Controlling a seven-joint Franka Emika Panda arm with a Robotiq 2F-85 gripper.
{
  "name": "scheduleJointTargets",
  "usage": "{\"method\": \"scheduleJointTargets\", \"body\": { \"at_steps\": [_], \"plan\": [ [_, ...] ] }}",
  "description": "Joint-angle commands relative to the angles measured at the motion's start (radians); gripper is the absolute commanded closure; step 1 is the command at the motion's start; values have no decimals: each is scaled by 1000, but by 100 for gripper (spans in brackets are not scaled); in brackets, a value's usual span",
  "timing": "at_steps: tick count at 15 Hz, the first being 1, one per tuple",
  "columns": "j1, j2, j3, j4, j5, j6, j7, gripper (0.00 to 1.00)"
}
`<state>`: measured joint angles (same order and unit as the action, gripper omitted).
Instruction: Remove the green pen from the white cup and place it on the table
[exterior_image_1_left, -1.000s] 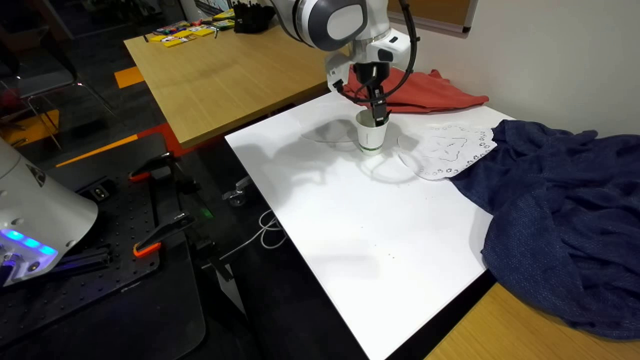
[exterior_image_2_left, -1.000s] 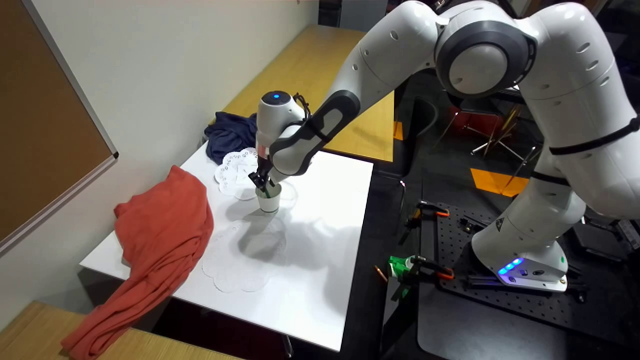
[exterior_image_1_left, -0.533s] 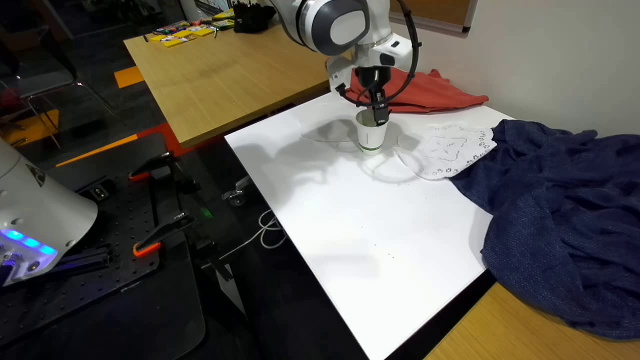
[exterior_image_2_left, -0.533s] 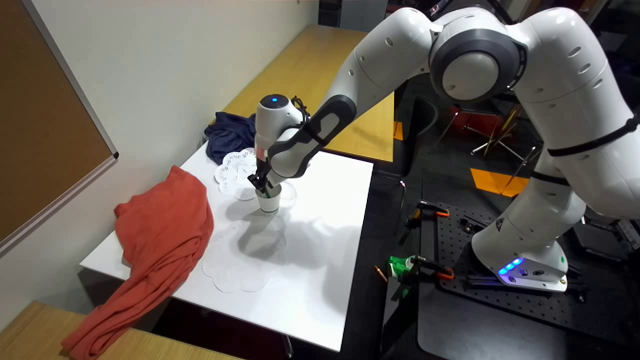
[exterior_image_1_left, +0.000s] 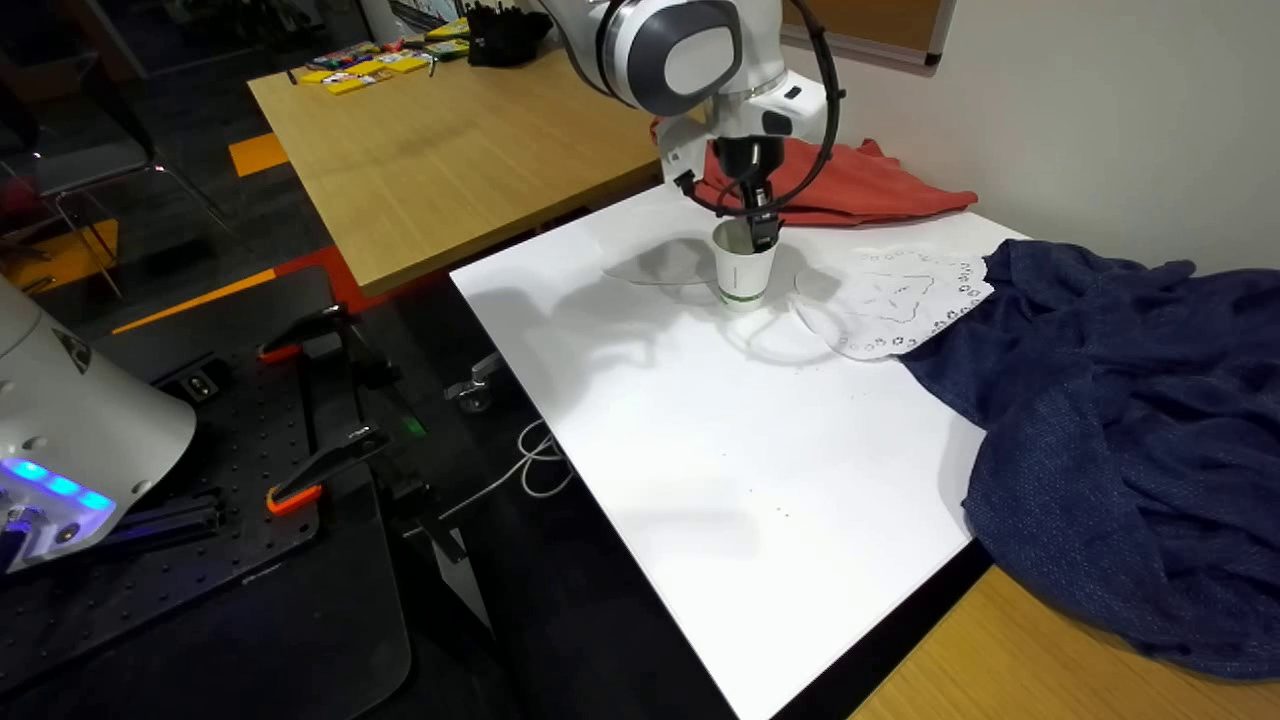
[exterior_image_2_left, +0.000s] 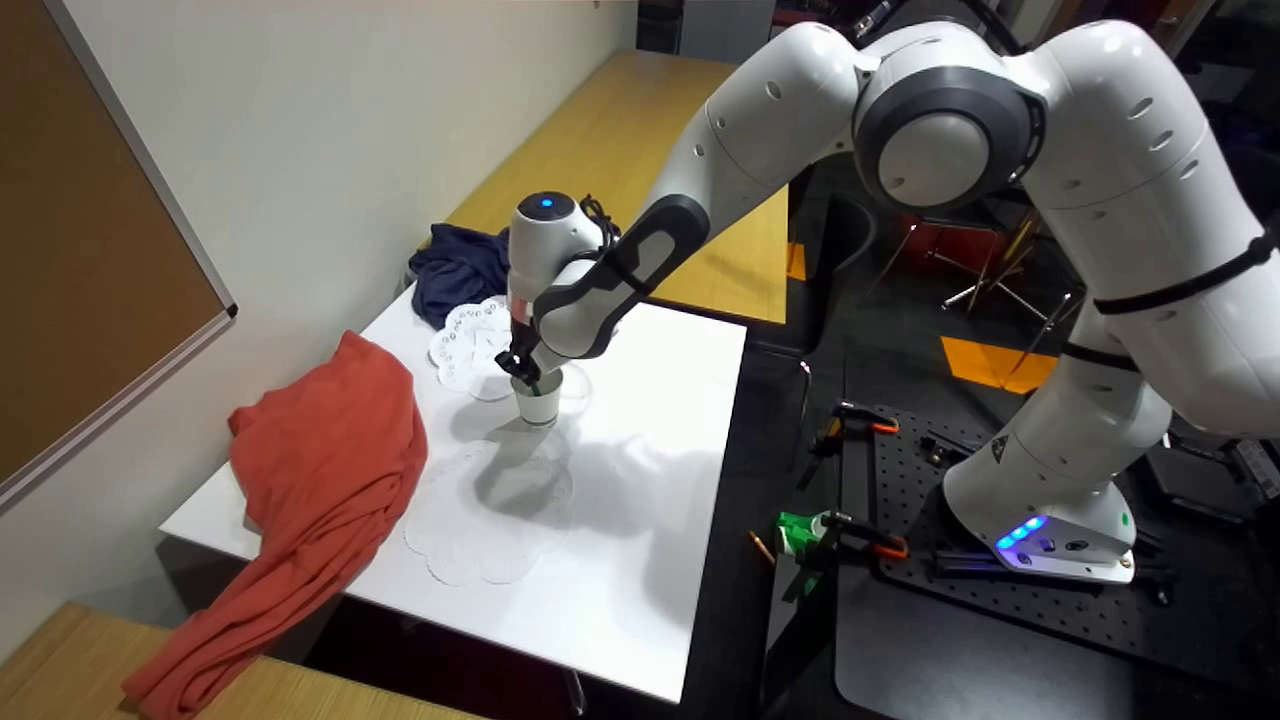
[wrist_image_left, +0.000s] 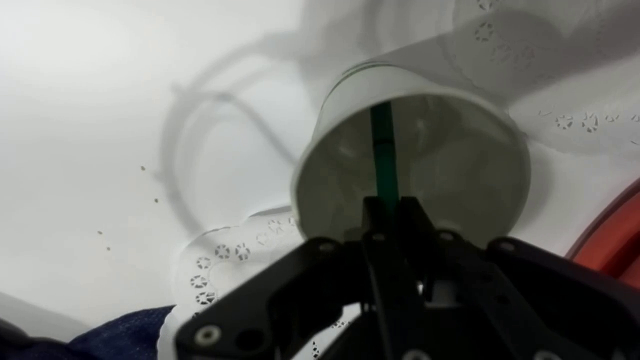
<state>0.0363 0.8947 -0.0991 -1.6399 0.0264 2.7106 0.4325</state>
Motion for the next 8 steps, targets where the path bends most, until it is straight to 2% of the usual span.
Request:
{"method": "scheduleJointTargets", "body": {
  "at_steps": [1,8],
  "plan": [
    [14,-64,-14,-53,30,8,-21,97],
    [53,-255,-62,-188,12,7,8,97]
  ]
}}
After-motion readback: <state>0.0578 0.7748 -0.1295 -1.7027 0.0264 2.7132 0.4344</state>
